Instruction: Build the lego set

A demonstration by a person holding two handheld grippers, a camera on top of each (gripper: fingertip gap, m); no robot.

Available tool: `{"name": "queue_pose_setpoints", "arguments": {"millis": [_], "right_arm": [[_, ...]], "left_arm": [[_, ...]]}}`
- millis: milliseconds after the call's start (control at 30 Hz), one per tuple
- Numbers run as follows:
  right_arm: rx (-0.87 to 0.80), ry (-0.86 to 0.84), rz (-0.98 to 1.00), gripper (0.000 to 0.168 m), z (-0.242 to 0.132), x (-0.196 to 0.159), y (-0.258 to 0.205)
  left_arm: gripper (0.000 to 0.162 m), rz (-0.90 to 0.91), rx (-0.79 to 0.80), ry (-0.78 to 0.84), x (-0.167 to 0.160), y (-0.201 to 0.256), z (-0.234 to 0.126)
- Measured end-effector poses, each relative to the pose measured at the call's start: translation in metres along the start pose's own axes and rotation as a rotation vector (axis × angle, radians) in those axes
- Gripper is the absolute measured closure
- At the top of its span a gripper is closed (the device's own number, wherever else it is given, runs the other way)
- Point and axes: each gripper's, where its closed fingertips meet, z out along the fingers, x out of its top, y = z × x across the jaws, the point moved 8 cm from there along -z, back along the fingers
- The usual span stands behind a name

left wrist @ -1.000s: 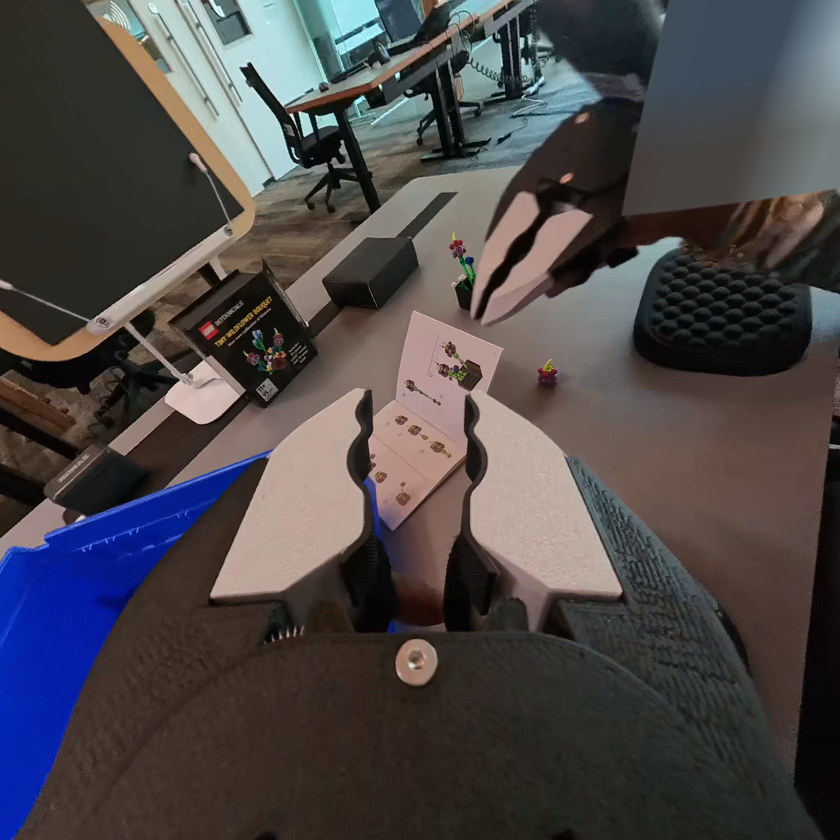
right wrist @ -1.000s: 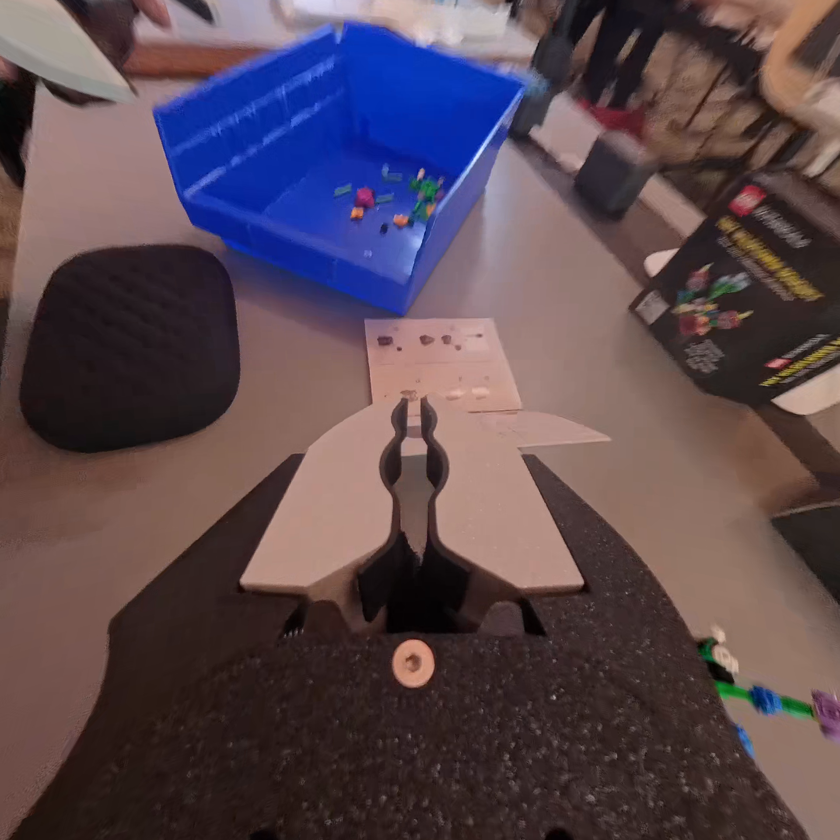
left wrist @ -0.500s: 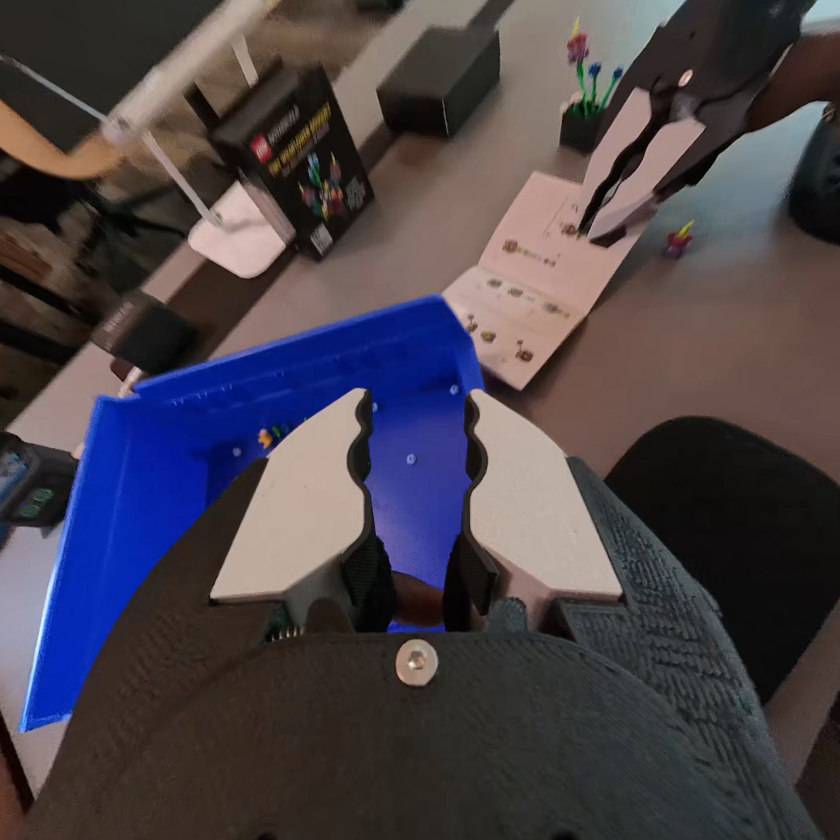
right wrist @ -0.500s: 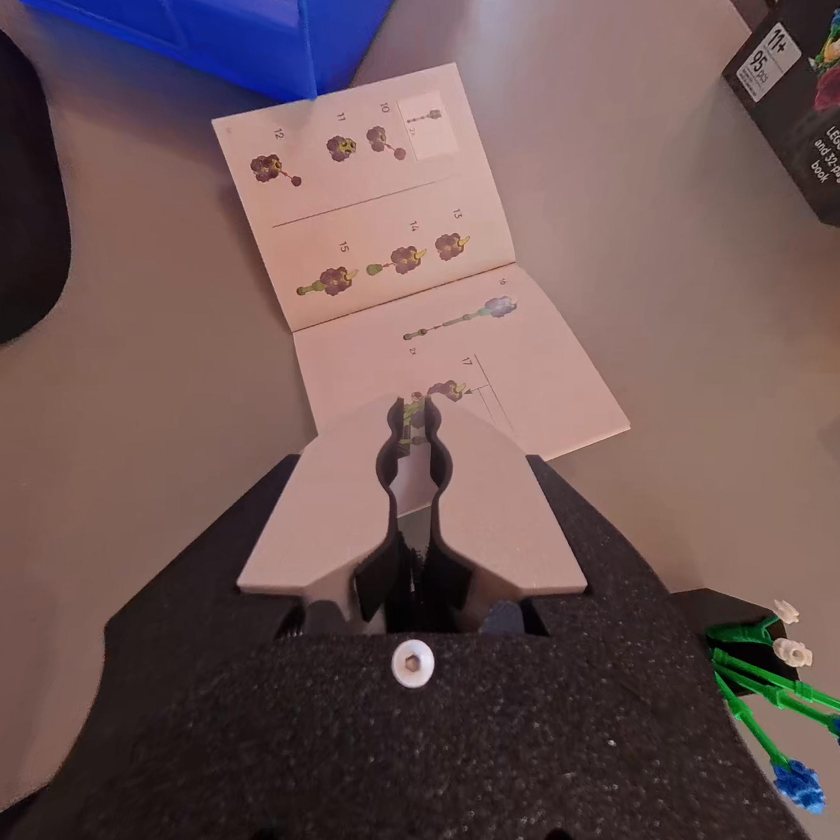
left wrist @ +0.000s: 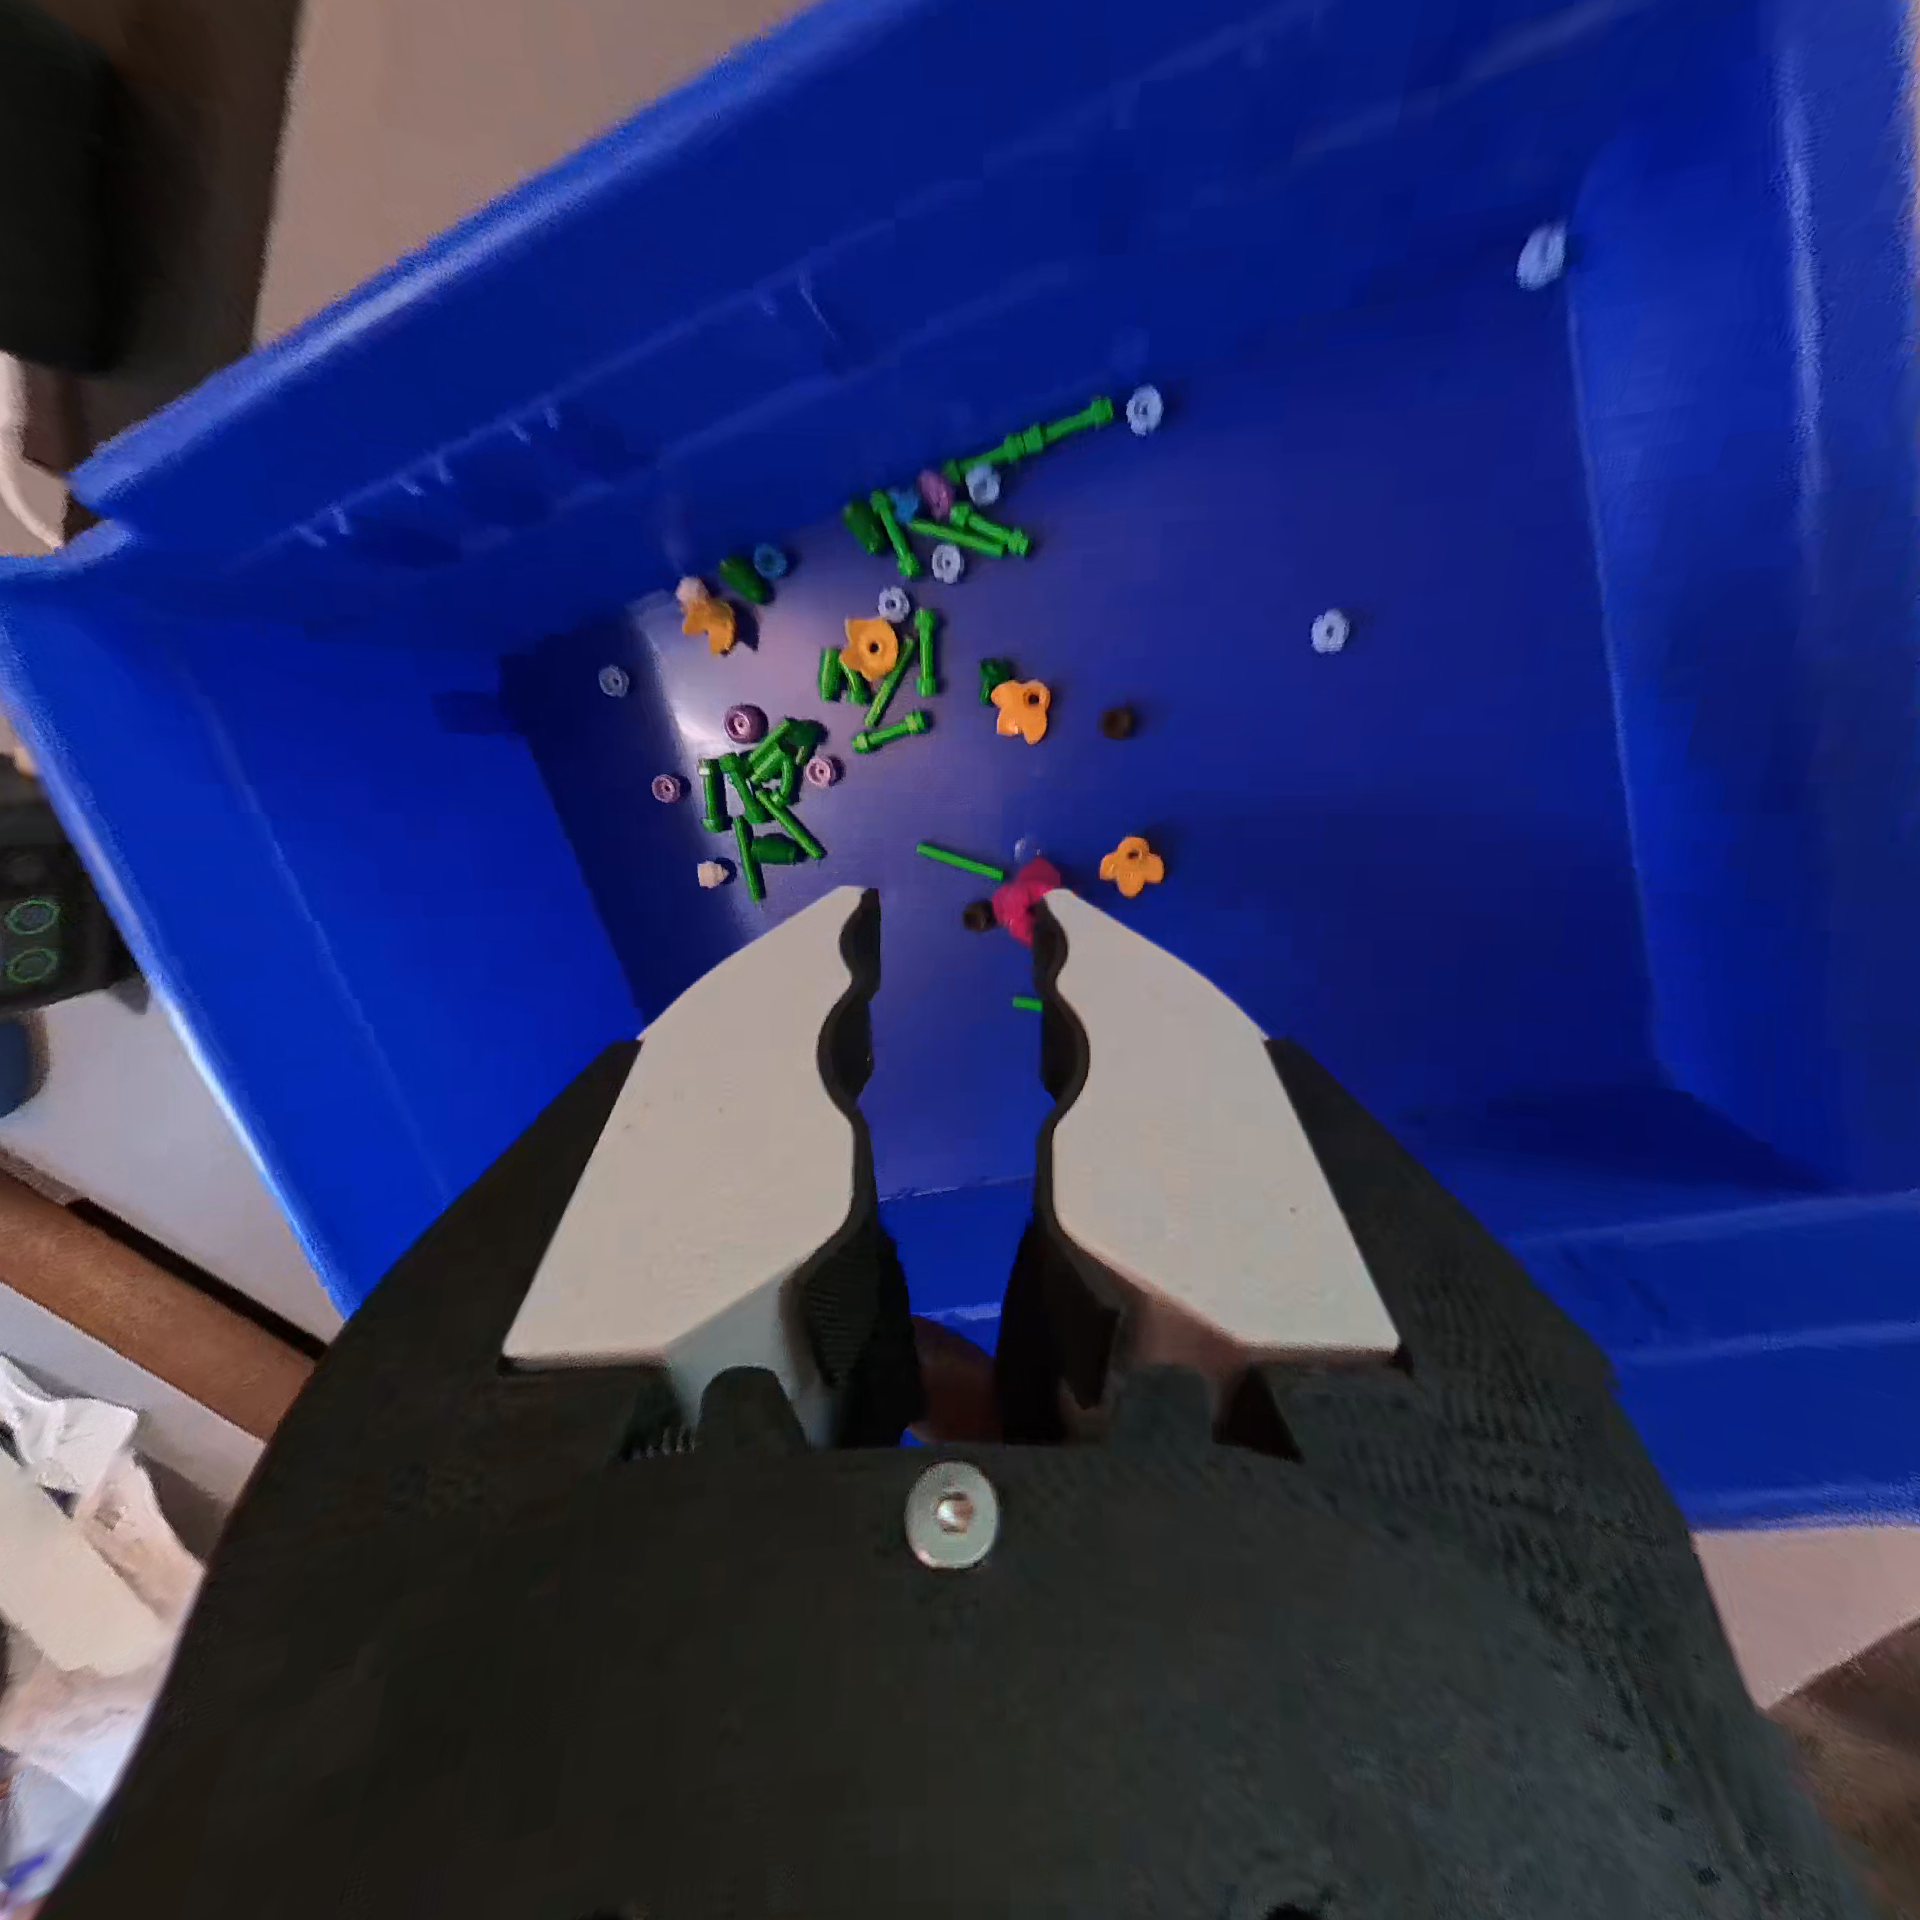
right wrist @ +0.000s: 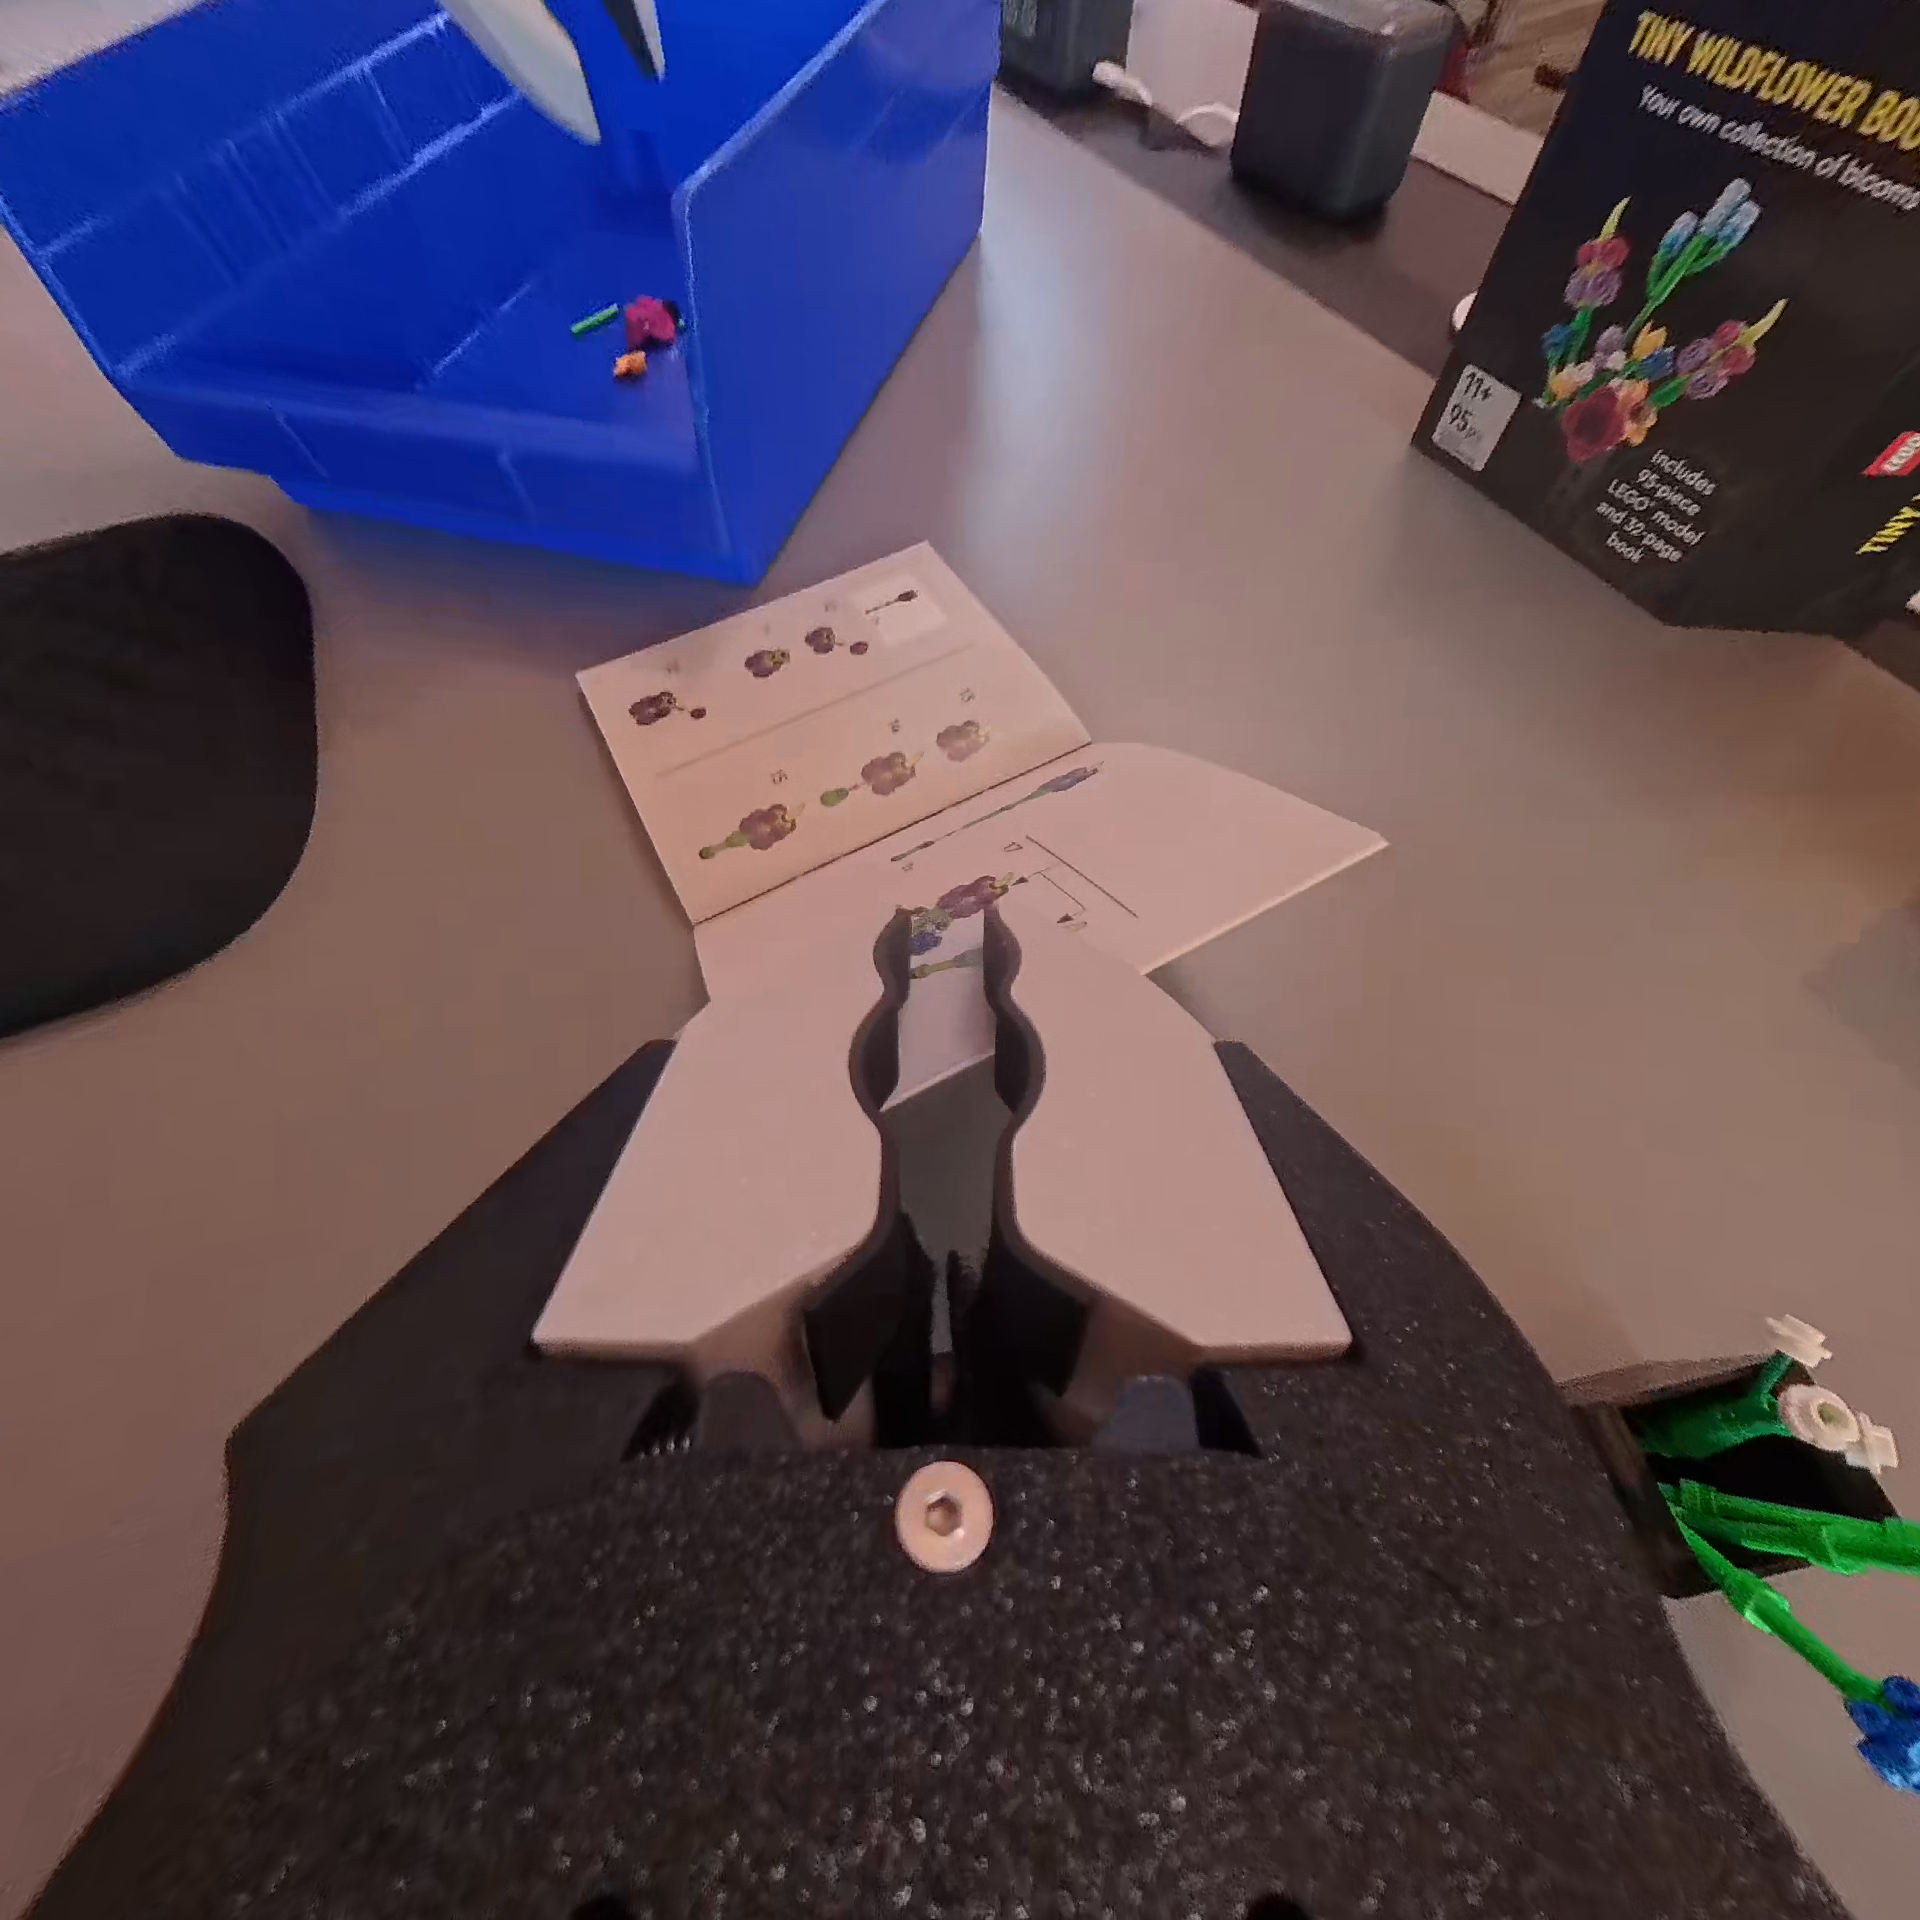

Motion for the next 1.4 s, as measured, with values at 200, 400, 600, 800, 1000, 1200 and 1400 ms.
{"name": "queue_pose_setpoints", "arguments": {"millis": [200,400,600,800,1000,1200,1400], "right_arm": [[0.017,0.014,0.028,0.154,-0.001,-0.002,0.002],[0.036,0.057,0.021,0.154,-0.003,0.000,-0.001],[0.026,0.091,0.041,0.154,-0.007,0.000,0.003],[0.047,0.218,0.125,0.154,-0.016,0.006,0.009],[0.072,0.288,0.193,0.153,-0.021,0.008,0.013],[0.057,0.266,0.172,0.153,-0.021,0.007,0.013],[0.046,0.249,0.145,0.152,-0.022,0.007,0.011]], "left_arm": [[0.137,0.248,-0.079,-0.122,0.002,-0.001,0.025],[0.143,0.267,-0.139,0.016,0.027,0.004,0.051],[0.145,0.239,-0.093,-0.092,0.023,-0.008,0.069],[0.137,-0.060,0.123,0.062,0.021,-0.045,0.054],[0.143,-0.133,0.025,0.109,0.020,-0.046,0.069],[0.147,0.007,-0.017,0.141,0.025,-0.042,0.080],[0.140,0.100,0.020,0.114,0.027,-0.047,0.088]]}}
